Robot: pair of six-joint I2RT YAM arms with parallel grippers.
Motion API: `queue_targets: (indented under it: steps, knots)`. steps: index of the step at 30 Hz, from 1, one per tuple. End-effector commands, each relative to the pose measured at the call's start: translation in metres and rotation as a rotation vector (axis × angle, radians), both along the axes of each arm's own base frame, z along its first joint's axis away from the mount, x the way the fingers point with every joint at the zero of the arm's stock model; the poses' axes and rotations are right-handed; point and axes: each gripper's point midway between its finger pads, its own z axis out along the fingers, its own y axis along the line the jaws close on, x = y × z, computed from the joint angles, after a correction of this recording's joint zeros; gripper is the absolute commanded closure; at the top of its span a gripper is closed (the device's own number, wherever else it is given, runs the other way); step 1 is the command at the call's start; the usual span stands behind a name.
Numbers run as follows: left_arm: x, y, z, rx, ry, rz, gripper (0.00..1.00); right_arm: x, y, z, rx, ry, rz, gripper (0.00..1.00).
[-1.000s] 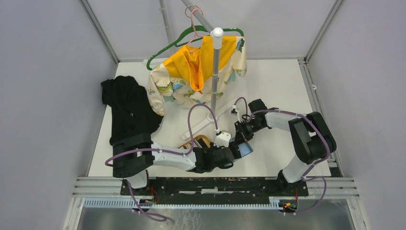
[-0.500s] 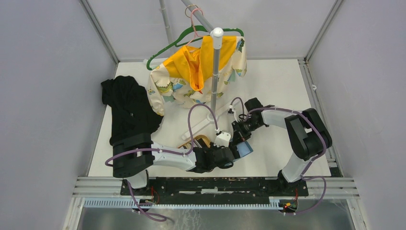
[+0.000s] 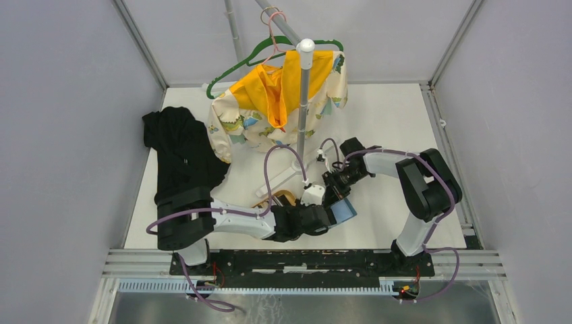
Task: Put the credit cards into the card holder
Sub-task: Insert the credit card into the card holder.
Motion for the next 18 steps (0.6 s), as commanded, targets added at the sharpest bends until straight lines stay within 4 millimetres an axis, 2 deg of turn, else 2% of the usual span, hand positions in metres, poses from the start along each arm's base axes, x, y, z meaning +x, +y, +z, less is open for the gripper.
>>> queue_targets:
  steps: [1,5,10,14,15,18]
  knots:
    - [0.001,-0.012,0.036,-0.088,-0.017,-0.026,0.67,-0.011,-0.011,-0.013,-0.076,0.013,0.051,0.81]
    - [-0.009,-0.027,0.063,-0.193,-0.01,-0.066,0.64,-0.01,-0.01,-0.012,-0.07,0.009,0.052,0.79]
    - [-0.023,-0.059,0.079,-0.325,0.041,-0.105,0.64,-0.009,-0.011,-0.011,-0.07,0.008,0.051,0.79]
    - [-0.022,-0.082,0.068,-0.286,0.071,-0.061,0.81,-0.008,-0.011,-0.011,-0.071,0.005,0.051,0.79]
    - [-0.021,-0.082,0.061,-0.243,0.07,-0.042,0.83,-0.008,-0.011,-0.011,-0.072,0.004,0.049,0.79]
    - [-0.009,-0.094,0.058,-0.176,0.029,0.028,0.87,-0.007,-0.012,-0.012,-0.072,0.006,0.048,0.79]
